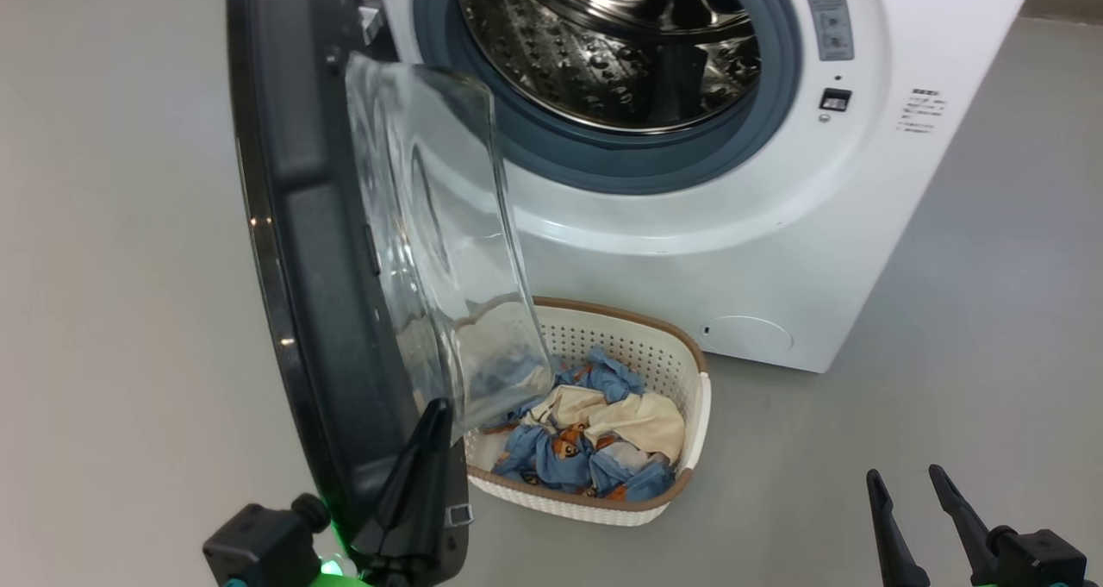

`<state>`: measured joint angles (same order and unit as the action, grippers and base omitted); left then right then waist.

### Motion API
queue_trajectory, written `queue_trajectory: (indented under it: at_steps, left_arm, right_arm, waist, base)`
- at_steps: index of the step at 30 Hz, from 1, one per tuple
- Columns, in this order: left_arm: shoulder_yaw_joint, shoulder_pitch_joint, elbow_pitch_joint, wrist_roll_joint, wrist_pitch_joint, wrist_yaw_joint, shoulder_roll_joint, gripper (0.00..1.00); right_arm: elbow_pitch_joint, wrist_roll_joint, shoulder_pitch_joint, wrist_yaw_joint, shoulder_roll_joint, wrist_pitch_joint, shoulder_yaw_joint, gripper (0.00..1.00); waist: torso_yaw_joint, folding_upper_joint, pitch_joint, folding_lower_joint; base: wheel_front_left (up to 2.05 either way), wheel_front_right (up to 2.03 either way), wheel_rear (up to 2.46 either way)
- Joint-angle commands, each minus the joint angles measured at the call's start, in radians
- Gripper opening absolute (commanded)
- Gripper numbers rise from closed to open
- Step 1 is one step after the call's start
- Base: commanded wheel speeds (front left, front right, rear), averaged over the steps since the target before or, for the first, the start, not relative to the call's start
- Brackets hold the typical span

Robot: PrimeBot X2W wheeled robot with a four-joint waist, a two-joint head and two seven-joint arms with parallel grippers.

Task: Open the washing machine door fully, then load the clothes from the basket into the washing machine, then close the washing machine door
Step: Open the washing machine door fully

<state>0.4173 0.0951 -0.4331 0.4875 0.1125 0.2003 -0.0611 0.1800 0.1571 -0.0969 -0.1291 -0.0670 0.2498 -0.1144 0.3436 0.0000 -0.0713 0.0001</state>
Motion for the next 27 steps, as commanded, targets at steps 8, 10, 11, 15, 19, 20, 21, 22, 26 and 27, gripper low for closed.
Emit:
queue_trajectory:
  at_steps: [8, 10, 11, 15, 19, 20, 21, 22, 26, 27]
  left_arm:
    - [-0.090, -0.022, 0.012, 0.015, -0.020, 0.047, -0.005, 0.00]
    - [-0.103, -0.018, 0.014, 0.018, -0.025, 0.054, -0.006, 0.00]
    - [-0.113, -0.017, 0.015, 0.020, -0.030, 0.058, -0.006, 0.00]
    - [-0.161, -0.025, 0.036, 0.040, -0.057, 0.073, -0.005, 0.00]
    - [-0.220, -0.038, 0.077, 0.079, -0.091, 0.084, -0.002, 0.00]
    - [-0.233, -0.042, 0.088, 0.086, -0.099, 0.084, -0.002, 0.00]
    - [-0.247, -0.046, 0.099, 0.100, -0.107, 0.084, -0.001, 0.00]
    - [-0.259, -0.052, 0.112, 0.107, -0.115, 0.084, -0.002, 0.00]
    - [-0.307, -0.097, 0.193, 0.162, -0.154, 0.072, 0.001, 0.00]
    - [-0.322, -0.111, 0.221, 0.177, -0.167, 0.069, 0.002, 0.00]
  right_arm:
    - [-0.013, -0.010, 0.029, -0.002, -0.013, 0.012, 0.023, 1.00]
    - [-0.013, -0.011, 0.029, -0.002, -0.012, 0.012, 0.022, 1.00]
    - [-0.013, -0.010, 0.030, -0.002, -0.013, 0.012, 0.022, 1.00]
    - [-0.011, -0.011, 0.029, -0.002, -0.012, 0.012, 0.022, 1.00]
    - [-0.007, -0.009, 0.027, -0.002, -0.011, 0.012, 0.029, 1.00]
    - [-0.007, -0.009, 0.027, -0.002, -0.010, 0.012, 0.030, 1.00]
    - [-0.008, -0.008, 0.027, -0.002, -0.010, 0.012, 0.031, 1.00]
    - [-0.009, -0.007, 0.026, -0.002, -0.010, 0.012, 0.030, 1.00]
    - [-0.008, -0.005, 0.015, -0.002, -0.007, 0.012, 0.025, 1.00]
    - [-0.005, -0.004, 0.012, -0.002, -0.006, 0.012, 0.026, 1.00]
  waist:
    - [0.075, 0.0000, -0.014, 0.0000]
    - [0.089, 0.0000, -0.015, 0.0000]
    - [0.095, 0.0000, -0.016, 0.0000]
    - [0.117, 0.0000, -0.016, 0.0000]
    - [0.123, 0.0000, -0.012, 0.0000]
    - [0.123, 0.0000, -0.012, 0.0000]
    - [0.124, 0.0000, -0.012, 0.0000]
    - [0.125, 0.0000, -0.013, 0.0000]
    - [0.132, 0.0000, -0.007, 0.0000]
    - [0.131, 0.0000, -0.005, 0.0000]
  base:
    - [0.00, 0.00, 0.00]
    - [0.00, 0.00, 0.00]
    - [0.00, 0.00, 0.00]
    - [0.00, 0.00, 0.00]
    - [0.00, 0.00, 0.00]
    - [0.00, 0.00, 0.00]
    - [0.00, 0.00, 0.00]
    - [0.00, 0.00, 0.00]
    - [0.00, 0.00, 0.00]
    - [0.00, 0.00, 0.00]
